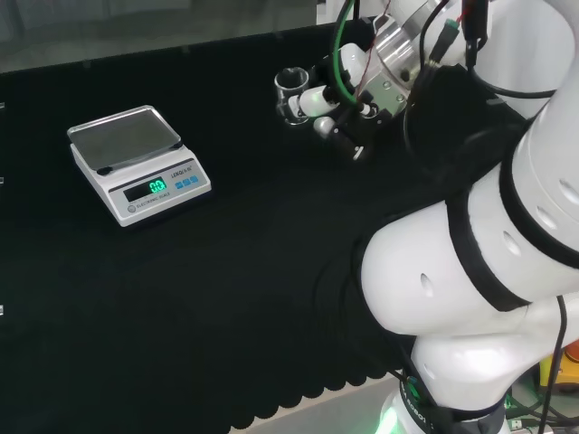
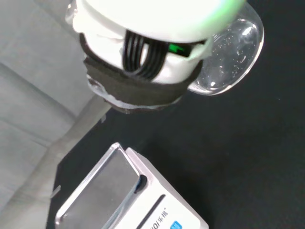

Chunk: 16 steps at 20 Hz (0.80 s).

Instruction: Put the beaker on the electronic balance.

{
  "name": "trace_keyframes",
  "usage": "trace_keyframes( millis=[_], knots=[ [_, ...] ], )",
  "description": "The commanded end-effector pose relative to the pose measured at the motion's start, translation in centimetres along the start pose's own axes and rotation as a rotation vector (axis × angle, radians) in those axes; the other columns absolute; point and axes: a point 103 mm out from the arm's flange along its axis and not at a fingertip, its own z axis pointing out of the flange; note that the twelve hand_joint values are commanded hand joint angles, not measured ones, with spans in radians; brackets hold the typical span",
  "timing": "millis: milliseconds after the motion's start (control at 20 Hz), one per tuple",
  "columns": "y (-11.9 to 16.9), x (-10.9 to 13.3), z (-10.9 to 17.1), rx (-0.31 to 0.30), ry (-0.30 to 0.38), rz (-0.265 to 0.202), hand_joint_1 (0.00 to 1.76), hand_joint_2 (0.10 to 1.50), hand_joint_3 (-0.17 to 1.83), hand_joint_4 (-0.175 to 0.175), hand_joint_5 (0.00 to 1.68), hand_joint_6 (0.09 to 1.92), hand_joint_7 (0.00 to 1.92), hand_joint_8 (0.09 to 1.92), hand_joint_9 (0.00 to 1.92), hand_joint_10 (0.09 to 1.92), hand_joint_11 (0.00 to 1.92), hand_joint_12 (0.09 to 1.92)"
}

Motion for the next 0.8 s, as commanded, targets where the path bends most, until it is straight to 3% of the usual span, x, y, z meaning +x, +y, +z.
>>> trace_keyframes(
  millis=[50, 450, 800],
  knots=[
    [-3.9, 6.1, 6.2, -0.061, -0.107, -0.008, 1.29, 0.71, 0.66, -0.175, 1.15, 0.89, 1.18, 0.86, 0.91, 0.69, 0.52, 1.35],
    [-0.6, 2.1, 2.6, -0.022, -0.022, 0.006, 1.29, 0.70, 0.66, -0.175, 1.15, 0.89, 1.18, 0.86, 0.91, 0.69, 0.52, 1.35],
    [3.2, 1.7, 5.6, 0.076, 0.040, 0.003, 1.29, 0.70, 0.66, -0.175, 1.15, 0.88, 1.18, 0.86, 0.91, 0.69, 0.52, 1.35]
  ],
)
